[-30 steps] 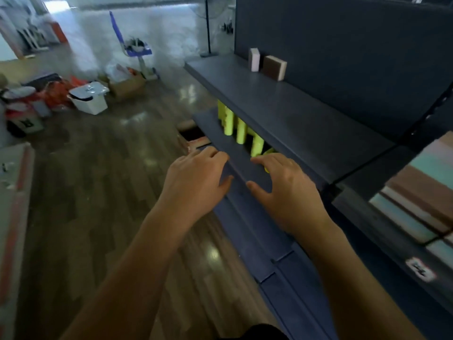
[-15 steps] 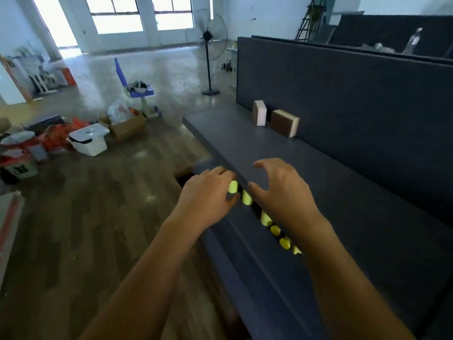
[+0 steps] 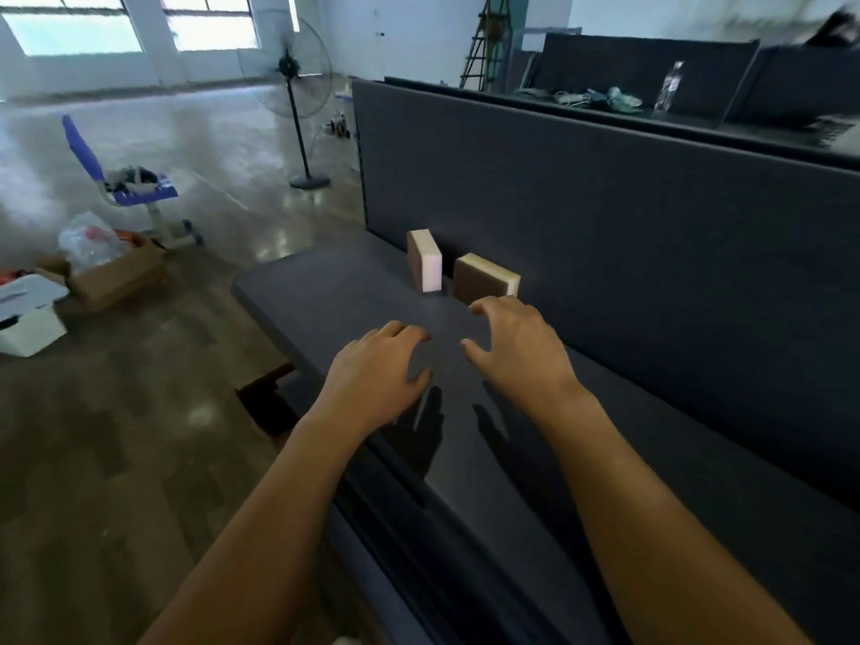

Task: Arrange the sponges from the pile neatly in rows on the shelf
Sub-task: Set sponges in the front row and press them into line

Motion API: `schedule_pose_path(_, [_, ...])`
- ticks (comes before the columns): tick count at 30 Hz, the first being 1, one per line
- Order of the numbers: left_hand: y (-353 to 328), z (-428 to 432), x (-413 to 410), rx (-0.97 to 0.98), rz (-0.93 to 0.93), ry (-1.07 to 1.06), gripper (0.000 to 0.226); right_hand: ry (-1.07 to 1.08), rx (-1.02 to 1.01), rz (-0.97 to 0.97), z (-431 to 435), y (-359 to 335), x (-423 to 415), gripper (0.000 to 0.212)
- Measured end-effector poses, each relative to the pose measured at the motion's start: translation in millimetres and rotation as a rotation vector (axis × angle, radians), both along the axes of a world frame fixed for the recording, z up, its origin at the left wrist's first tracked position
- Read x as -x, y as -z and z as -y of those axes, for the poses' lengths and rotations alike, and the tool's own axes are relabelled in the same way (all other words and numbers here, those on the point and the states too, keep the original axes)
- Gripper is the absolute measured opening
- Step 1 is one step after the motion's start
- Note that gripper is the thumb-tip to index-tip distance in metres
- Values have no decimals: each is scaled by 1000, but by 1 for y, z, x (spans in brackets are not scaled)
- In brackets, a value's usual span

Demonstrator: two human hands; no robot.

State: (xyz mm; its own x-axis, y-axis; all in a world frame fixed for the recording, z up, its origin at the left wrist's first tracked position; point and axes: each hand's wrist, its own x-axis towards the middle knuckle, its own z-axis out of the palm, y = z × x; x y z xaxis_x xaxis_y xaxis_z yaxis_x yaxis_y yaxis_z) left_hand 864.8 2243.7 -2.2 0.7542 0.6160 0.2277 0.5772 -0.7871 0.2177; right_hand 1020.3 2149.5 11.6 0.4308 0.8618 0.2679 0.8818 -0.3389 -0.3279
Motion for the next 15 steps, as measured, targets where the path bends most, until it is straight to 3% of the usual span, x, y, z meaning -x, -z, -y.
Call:
schedule_pose_path(10, [-3,-140,-54,-23,-2,209,40,253,15,55,-101,-1,-44,45])
schedule_pose_path(15, [-9,-199,-77,-82,10,269,47,372,143,65,-142,9,-55,53])
